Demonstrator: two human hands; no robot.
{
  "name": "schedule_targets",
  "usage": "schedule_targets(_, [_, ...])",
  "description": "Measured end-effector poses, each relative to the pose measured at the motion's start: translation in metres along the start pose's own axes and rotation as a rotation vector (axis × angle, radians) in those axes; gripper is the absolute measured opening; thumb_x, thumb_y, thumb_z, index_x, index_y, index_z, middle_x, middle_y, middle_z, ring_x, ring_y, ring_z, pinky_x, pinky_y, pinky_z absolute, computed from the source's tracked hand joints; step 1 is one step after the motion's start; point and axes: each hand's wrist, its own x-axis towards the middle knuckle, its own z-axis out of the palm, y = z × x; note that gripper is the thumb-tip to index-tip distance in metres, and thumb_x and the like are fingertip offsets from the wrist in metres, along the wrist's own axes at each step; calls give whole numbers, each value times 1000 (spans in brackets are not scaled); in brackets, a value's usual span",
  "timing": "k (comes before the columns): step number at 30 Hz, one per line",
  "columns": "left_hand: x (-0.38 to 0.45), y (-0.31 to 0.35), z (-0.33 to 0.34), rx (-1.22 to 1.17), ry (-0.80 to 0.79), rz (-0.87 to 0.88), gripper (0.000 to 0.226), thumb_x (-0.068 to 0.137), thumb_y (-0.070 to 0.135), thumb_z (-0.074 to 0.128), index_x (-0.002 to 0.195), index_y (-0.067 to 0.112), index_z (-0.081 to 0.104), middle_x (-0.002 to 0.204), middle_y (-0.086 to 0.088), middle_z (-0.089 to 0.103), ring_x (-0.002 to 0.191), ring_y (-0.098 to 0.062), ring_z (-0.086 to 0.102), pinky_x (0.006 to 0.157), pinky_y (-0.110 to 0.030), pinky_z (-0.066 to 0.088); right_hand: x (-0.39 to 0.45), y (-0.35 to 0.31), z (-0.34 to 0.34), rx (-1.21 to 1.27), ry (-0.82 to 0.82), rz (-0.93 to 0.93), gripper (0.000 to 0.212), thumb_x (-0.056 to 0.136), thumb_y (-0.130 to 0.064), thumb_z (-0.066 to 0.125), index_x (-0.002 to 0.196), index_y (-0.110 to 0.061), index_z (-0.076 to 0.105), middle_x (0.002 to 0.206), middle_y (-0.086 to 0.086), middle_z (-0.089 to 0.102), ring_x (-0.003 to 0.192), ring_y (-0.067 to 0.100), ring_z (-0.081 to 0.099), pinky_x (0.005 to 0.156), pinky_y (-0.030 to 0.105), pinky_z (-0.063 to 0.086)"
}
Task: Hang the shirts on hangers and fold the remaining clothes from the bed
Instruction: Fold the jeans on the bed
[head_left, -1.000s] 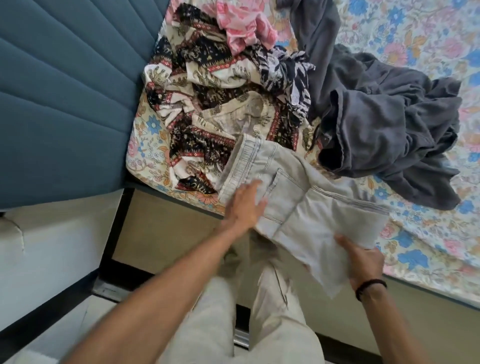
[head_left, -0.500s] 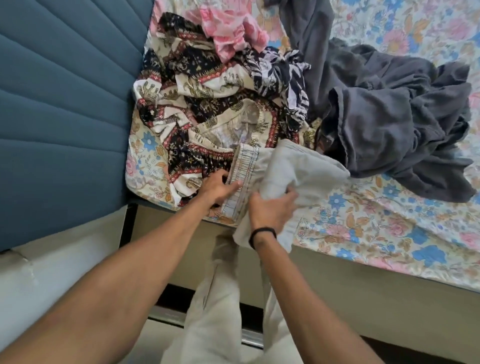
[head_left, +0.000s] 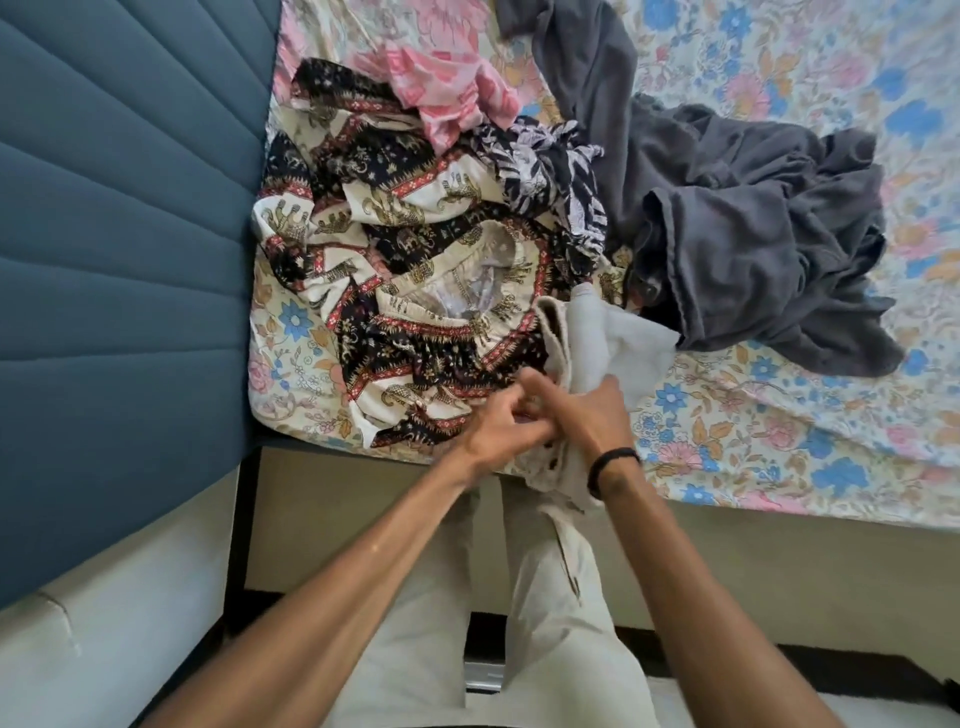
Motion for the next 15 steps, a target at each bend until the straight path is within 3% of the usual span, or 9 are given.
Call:
schedule_targets(2, [-4,11,8,-278,-168,-4,34,101,17,58,134,17,60,118,-6,72,114,-21,67,106,-41,52,6,4,-37,117,-30,-32,72,67,-58,88,118,-16,59,103,7,74,88,26,74,78,45,65])
schedule_targets(3, [-5,18,10,-395,-179,-8,30,104,13,52,132,11,62,115,-11,71,111,-25,66,107,-43,51,8,8,-56,186,-57,-44,56,74,-44,87,116,-15,64,102,8,77,88,28,76,80,46,65])
schedule_targets(4, [-4,20,8,-481,-119,-8,30,104,13,50,129,5,64,112,-15,70,107,-29,65,107,-47,51,10,14,-72,262,-96,-55,45,80,-32,84,116,-14,67,102,9,79,90,29,77,82,47,64])
schedule_targets(6, [6,21,4,-511,146,-15,34,101,30,57,123,6,68,110,-14,70,107,-33,65,104,-54,52,12,29,-108,430,-211,-58,39,88,-18,76,125,-8,66,109,13,78,95,32,77,85,46,62])
schedule_targets(8, [20,11,-3,-276,369,-77,54,90,59,65,130,23,63,121,-4,68,114,-31,64,103,-55,51,18,48,-138,642,-356,-41,44,87,-14,67,130,-5,63,117,18,75,102,36,74,87,45,61])
schedule_targets(9, [28,6,-4,-184,347,-135,72,81,70,67,139,29,55,129,0,64,118,-27,61,105,-56,49,24,59,-152,746,-407,-33,46,83,-11,64,128,-5,63,119,18,74,101,35,73,86,44,61])
schedule_targets(11, [42,-8,-3,-218,119,-203,95,71,82,69,150,36,42,141,-1,60,124,-26,61,107,-57,47,44,74,-165,807,-408,6,46,73,-12,62,118,-3,62,120,18,69,94,33,72,85,43,59])
schedule_targets(13, [59,-20,16,-297,-84,-273,90,76,78,69,150,34,44,143,-2,62,129,-27,61,108,-56,47,74,100,-167,714,-315,70,35,73,-15,64,107,-6,59,108,20,64,77,28,71,72,37,57])
schedule_targets(15, [75,-38,40,-299,-119,-325,83,80,62,79,149,28,47,140,-3,64,129,-26,61,110,-55,46,99,126,-157,564,-285,154,27,89,-23,62,111,-6,59,105,13,63,79,24,70,70,35,58])
